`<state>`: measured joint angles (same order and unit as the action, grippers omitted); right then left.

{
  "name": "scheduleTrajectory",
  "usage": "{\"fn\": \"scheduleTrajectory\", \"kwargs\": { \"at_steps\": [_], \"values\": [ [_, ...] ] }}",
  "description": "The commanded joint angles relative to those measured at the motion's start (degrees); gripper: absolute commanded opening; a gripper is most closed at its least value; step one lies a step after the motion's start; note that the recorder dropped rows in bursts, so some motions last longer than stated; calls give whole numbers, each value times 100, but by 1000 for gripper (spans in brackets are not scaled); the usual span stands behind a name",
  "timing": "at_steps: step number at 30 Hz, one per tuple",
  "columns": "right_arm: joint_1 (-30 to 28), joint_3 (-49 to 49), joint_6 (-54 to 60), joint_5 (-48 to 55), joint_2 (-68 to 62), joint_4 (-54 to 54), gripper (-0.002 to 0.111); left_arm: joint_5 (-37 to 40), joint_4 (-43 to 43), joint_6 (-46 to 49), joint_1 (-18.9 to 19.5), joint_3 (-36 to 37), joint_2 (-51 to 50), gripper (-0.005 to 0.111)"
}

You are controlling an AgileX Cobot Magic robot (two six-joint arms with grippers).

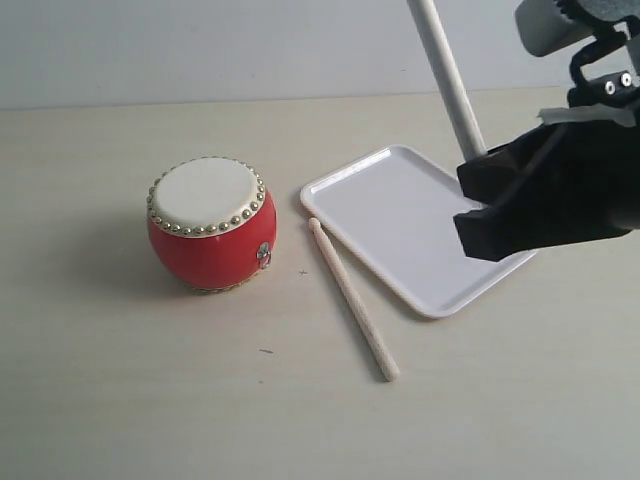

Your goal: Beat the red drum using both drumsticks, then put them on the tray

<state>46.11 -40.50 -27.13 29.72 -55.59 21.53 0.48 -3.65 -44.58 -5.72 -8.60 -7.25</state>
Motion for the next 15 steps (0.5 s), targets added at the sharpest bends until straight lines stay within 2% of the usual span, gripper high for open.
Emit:
{"fn": "scheduleTrajectory", "kwargs": {
  "at_steps": [1, 4, 6, 9, 13, 15],
  "values": [
    [17, 19, -13, 53, 243, 136, 0, 1588, -206, 654, 12, -1248, -1304, 0],
    [17, 19, -1, 150, 269, 136, 0, 3139, -108, 1571, -4, -2254, -2862, 0],
    [17, 19, -1, 186, 269, 136, 0, 3867, 168, 2008, -102, -2737, -3638, 6],
    [17, 19, -1, 186, 269, 164, 0, 4200, 593, 2177, -478, -3020, -4189, 15],
    [17, 19, -1, 186, 269, 225, 0, 4229, 621, 1749, -1003, -3007, -4349, 15],
    [17, 19, -1, 186, 269, 345, 0, 4108, 632, 1427, -1393, -3007, -4349, 15]
  ]
}}
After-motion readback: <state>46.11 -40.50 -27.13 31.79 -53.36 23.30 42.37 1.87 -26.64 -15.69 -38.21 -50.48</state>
